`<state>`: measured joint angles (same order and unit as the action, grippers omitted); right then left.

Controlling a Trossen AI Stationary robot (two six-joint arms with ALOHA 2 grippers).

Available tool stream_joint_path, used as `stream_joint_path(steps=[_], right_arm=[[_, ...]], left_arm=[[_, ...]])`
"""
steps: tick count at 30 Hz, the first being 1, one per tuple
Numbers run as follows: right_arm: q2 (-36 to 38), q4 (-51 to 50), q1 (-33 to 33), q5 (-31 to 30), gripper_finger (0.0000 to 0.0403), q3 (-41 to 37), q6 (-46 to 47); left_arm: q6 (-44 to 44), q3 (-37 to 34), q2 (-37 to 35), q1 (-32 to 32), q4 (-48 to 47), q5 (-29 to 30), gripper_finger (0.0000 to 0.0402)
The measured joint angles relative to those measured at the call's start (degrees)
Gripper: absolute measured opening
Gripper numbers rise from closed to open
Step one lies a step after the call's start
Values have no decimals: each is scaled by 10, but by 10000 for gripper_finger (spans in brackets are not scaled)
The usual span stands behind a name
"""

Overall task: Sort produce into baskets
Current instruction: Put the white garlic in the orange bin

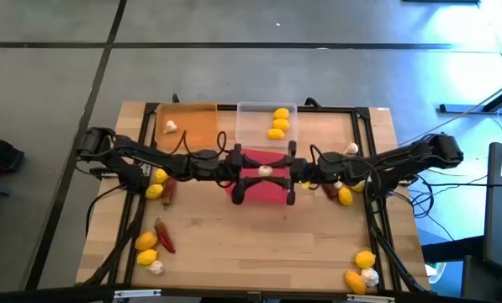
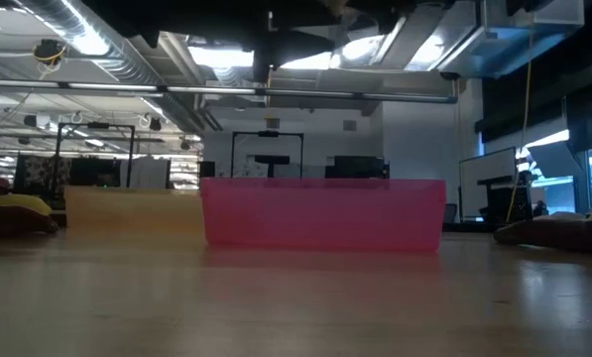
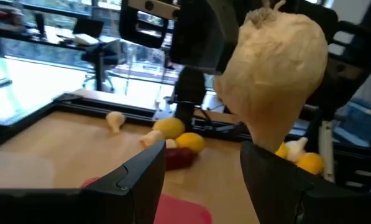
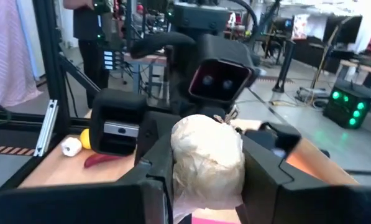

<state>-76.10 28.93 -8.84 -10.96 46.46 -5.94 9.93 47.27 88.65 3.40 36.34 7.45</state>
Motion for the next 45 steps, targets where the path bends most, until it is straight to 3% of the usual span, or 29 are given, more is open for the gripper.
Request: stream_joint_path(steps=[10, 17, 31, 40, 45], right_arm=[[12, 0, 2, 44, 115, 0, -9], [25, -47, 2, 26, 115, 0, -29], [-8, -4, 2, 26, 115, 0, -20], [-8, 28, 2, 39, 118, 0, -19], [-8, 29, 2, 39, 142, 0, -16]], left_arm=[[-7, 4, -3, 0, -38, -50, 203], [-5, 4, -2, 0, -37, -99, 203], [17, 4, -2, 0, 22, -81, 200], [8, 4, 0, 0, 28, -81, 120], [1, 4, 0, 0, 33, -81, 67]])
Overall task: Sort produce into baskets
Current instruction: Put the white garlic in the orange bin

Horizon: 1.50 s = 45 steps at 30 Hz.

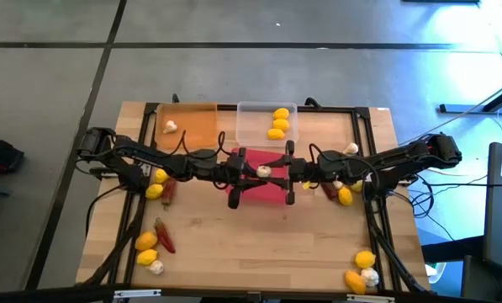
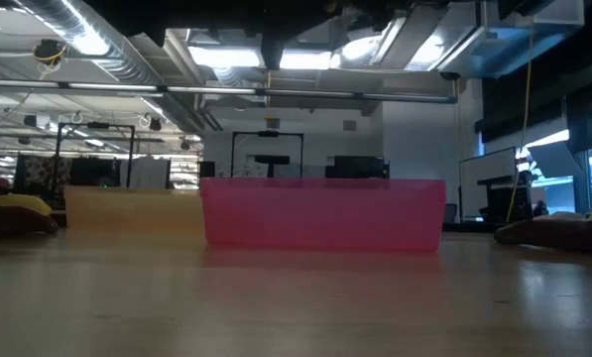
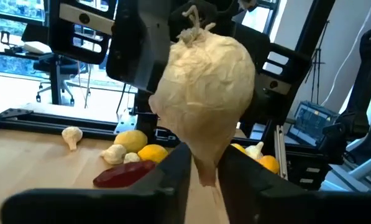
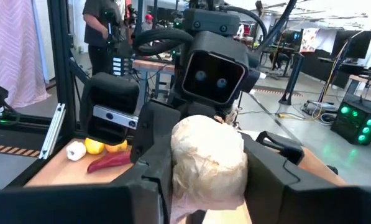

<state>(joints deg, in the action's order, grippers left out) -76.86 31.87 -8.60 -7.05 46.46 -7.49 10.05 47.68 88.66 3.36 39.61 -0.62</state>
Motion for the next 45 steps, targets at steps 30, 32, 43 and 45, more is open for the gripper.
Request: stream_joint_path(steps=[30, 32, 43, 45], right_arm=[[73, -327, -1, 52, 253, -1, 131], [60, -325, -1, 52, 253, 0, 132], [13, -315, -1, 52, 253, -1, 133], [10, -314, -1, 52, 253, -1, 134]], left_arm=[[-28, 0, -187, -67, -421, 278, 28], [-19, -1, -194, -92, -455, 291, 28], [11, -27, -192, -252, -547, 292, 29], [15, -36, -185, -281, -526, 292, 29]])
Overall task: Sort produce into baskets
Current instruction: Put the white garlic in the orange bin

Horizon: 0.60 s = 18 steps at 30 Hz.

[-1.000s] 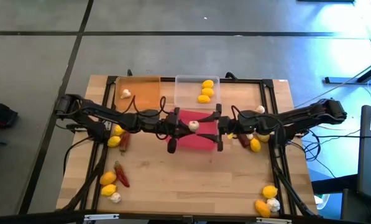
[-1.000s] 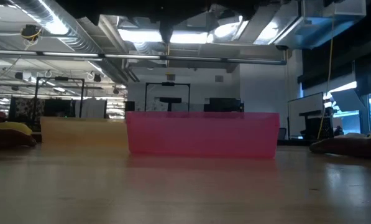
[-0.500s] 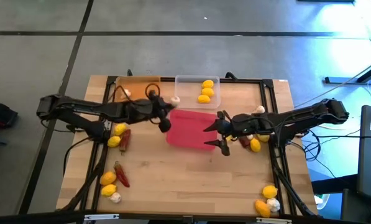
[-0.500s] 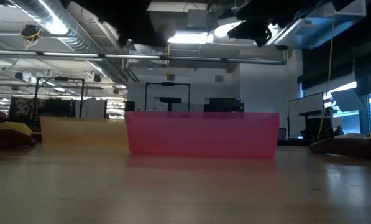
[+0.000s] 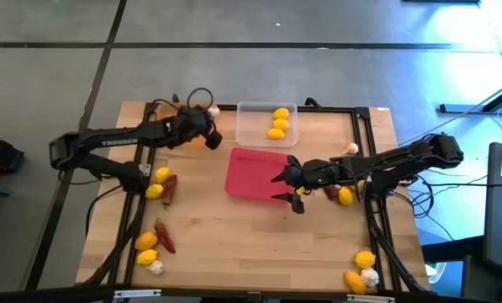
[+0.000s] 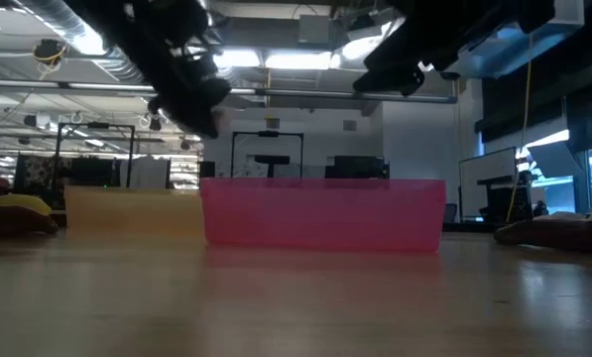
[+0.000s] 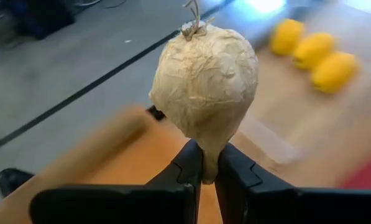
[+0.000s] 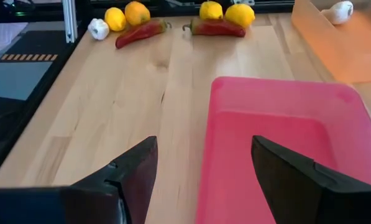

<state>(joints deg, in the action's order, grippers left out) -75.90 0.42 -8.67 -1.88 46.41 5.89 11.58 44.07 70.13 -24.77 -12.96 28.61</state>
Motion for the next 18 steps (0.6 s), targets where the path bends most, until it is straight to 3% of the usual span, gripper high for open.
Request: stream_joint_path(steps=[4, 10, 14, 18], right_arm=[[-2, -1, 0, 0, 253, 0, 1], [-2, -1, 0, 0, 253, 0, 1], [-2, -1, 1, 0, 253, 0, 1], [-2, -1, 1, 0, 253, 0, 2]], left_arm=[[-13, -25, 19, -45, 64, 0, 29], [-14, -28, 56, -95, 85, -6, 29], [0, -28, 89, -132, 86, -77, 29], [6, -28, 120, -161, 73, -99, 29]])
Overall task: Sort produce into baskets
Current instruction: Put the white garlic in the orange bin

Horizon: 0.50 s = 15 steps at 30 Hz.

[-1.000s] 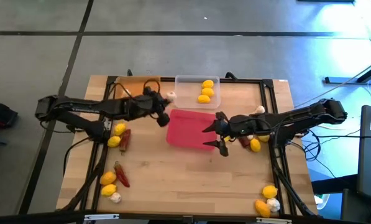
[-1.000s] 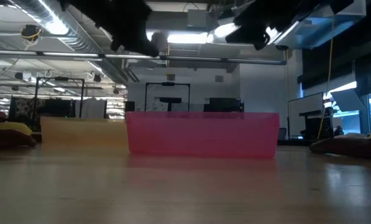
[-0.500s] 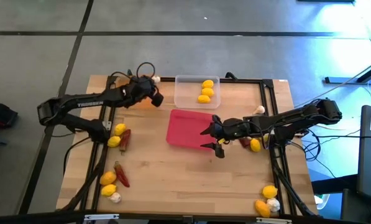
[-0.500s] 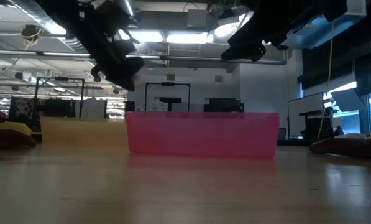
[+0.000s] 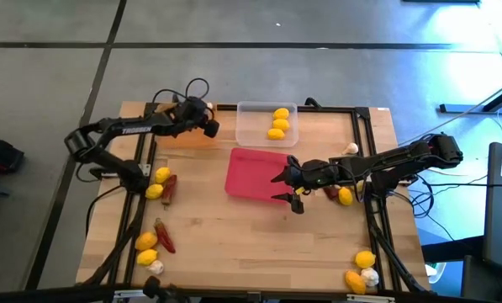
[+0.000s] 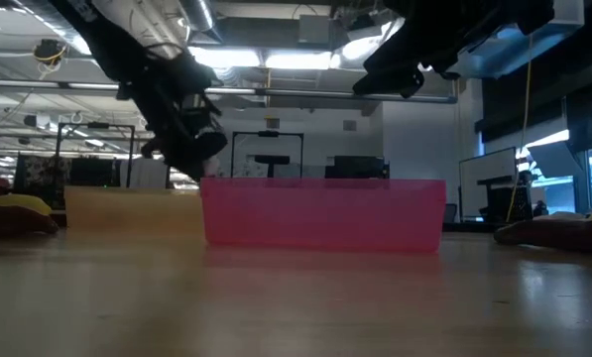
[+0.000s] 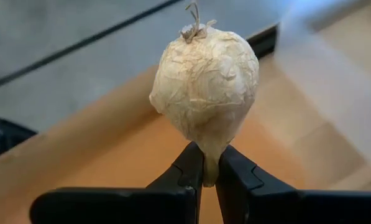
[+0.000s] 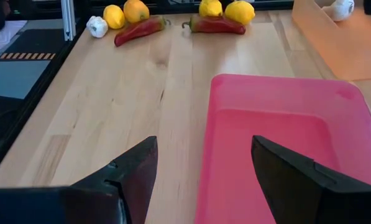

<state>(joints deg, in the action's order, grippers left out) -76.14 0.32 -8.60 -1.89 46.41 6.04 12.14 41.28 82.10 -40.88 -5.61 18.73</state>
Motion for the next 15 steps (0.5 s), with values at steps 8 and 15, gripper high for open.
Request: stream_joint_path(steps=[8, 15], right_arm=[[0, 0, 0, 0, 253, 0, 0], [0, -3, 0, 0, 253, 0, 0]], left_arm=[[25, 0, 39, -50, -1, -102, 29], [22, 0, 64, -73, 8, -103, 29]])
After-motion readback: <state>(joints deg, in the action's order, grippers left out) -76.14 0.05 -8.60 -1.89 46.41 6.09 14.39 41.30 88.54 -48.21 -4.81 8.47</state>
